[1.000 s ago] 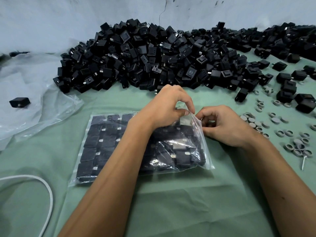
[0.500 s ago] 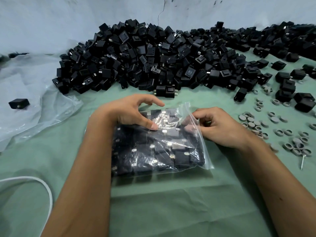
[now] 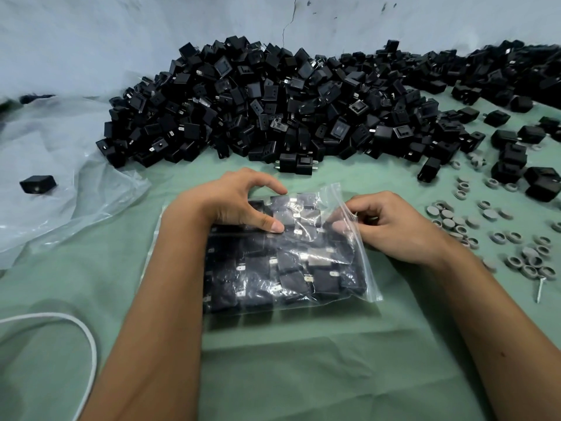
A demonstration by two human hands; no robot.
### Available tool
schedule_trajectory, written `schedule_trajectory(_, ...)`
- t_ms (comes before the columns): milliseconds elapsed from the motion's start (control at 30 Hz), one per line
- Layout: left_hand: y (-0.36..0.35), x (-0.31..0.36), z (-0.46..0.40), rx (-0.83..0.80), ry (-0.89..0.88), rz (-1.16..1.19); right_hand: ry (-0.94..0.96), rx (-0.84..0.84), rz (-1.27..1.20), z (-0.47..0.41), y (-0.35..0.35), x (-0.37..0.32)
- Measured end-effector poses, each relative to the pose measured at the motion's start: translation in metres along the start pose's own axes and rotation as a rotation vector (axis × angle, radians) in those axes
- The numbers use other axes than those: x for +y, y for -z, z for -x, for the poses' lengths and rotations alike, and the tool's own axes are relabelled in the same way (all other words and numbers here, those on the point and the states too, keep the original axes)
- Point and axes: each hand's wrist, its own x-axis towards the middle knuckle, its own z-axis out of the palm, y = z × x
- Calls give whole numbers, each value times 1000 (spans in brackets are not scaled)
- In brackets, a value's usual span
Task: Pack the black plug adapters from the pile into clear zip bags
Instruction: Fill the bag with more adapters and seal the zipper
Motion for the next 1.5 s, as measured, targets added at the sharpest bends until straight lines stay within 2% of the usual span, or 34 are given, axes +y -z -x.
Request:
schedule_trajectory(433,6,3,8,-82,42,14,-80,106,32,-2,-1,6)
schedule_trajectory(567,5,5,8,-81,46,-31,-124,228,124,-4,1,12)
schedule_trajectory(667,6,4,8,-67,30,-1,-129,424,86,-6,-2,10)
schedule_trajectory(767,5,2,8,11,-2,106,-34,569,155,-20,0,-8)
schedule_trajectory(867,4,-5,5,141,8,171,32,498,315,-55,1,-36)
schedule_trajectory(1000,5,-14,1,260,35,187,28,221,662,-113,-15,-56)
schedule_trajectory(1133,5,-17,0,301,49,142,134,40,1069,-157,-43,-60)
schedule_trajectory(1267,7,-17,2,326,75,124,104,-122,1323,-177,-60,-57)
schedule_trajectory(1400,7,-12,1,370,65,60,128,-145,1276,-180,-65,-56)
schedule_trajectory(1500,4,-5,-1,393,12,74,173,27,1016,-170,-50,-58)
